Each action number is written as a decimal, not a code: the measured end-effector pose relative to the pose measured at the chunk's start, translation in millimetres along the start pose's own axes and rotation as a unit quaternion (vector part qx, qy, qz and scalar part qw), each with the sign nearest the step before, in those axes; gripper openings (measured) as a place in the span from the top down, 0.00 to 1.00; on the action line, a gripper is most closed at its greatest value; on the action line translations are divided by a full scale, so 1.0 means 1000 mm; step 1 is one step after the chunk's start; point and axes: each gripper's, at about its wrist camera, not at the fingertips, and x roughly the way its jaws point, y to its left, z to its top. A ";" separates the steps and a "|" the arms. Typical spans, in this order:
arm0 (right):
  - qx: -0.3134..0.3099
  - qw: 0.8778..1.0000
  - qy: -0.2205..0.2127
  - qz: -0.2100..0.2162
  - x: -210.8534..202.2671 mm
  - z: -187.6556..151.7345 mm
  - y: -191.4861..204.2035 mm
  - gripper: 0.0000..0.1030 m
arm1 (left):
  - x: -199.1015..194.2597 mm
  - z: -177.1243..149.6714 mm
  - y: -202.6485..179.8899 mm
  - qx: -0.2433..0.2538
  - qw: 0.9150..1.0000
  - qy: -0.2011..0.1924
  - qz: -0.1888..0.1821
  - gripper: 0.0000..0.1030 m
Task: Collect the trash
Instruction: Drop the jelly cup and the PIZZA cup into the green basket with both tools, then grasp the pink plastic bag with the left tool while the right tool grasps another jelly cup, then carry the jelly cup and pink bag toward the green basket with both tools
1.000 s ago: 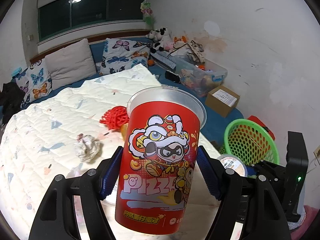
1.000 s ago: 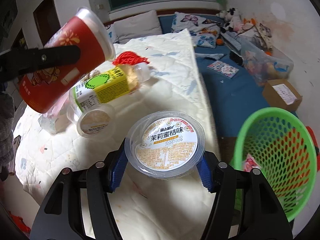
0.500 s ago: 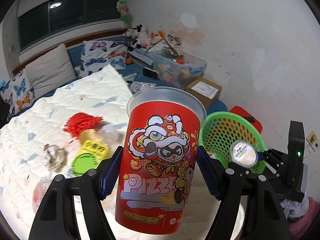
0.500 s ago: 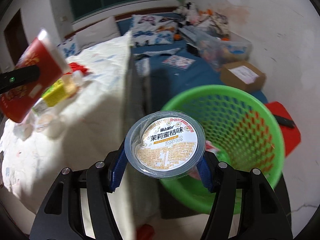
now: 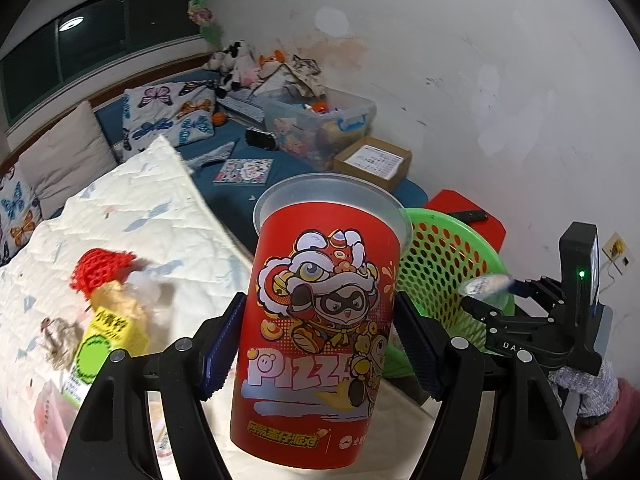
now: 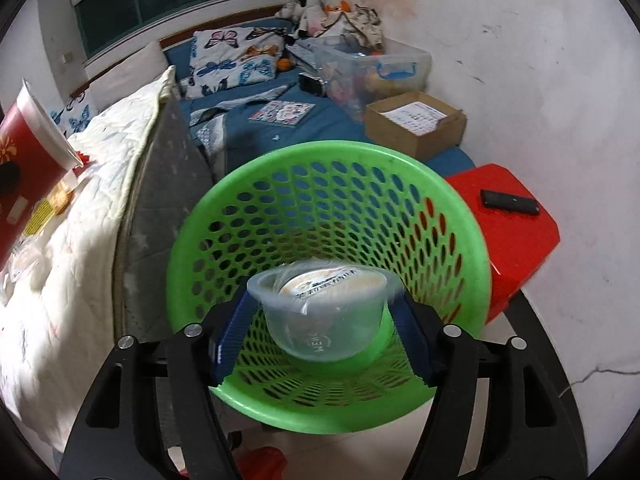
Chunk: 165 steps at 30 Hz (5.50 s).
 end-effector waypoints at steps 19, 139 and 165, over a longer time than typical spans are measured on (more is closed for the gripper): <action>0.031 0.999 -0.027 -0.006 -0.036 -0.018 -0.027 0.28 | 0.058 0.014 -0.065 0.053 0.997 0.047 -0.034 0.32; -0.211 0.950 0.011 0.231 -0.003 -0.003 0.301 0.41 | -0.115 -0.153 0.238 -0.212 0.966 -0.013 0.144 0.83; -0.104 0.983 -0.032 0.147 -0.035 -0.001 0.156 0.44 | -0.100 -0.077 0.121 -0.107 0.992 -0.041 0.061 0.83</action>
